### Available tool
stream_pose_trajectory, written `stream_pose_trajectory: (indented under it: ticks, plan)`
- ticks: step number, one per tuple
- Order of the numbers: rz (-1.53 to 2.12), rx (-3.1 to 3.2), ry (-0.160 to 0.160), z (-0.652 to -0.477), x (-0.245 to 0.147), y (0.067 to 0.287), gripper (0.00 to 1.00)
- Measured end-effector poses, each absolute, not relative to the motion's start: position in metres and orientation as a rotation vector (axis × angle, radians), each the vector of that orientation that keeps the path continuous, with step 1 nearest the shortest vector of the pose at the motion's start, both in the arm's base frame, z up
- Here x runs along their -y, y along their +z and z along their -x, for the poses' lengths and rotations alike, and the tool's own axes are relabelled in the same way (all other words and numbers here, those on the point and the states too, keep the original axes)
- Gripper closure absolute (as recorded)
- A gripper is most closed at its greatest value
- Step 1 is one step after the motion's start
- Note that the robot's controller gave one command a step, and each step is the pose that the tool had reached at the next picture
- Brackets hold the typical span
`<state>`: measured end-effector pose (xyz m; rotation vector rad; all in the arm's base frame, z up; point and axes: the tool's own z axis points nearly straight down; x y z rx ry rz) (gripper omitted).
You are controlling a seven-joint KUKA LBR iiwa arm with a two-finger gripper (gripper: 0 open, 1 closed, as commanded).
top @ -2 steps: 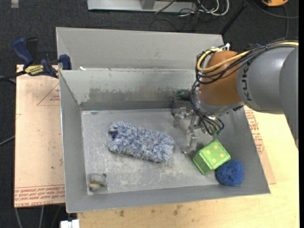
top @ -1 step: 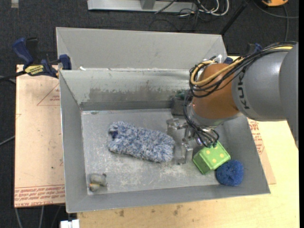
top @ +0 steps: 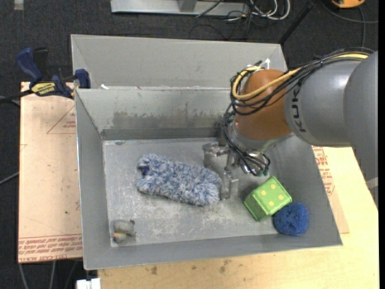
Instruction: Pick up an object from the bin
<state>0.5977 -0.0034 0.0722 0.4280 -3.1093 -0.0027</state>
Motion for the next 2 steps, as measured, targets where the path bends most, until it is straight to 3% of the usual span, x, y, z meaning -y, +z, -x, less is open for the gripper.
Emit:
stream_pose_trajectory:
  ticks: [1, 2]
  plan:
    - [-0.359, 3.126, 0.0, -0.583, -0.044, 0.08, 0.0]
    - [-0.333, 3.126, -0.001, -0.571, -0.06, 0.081, 0.0]
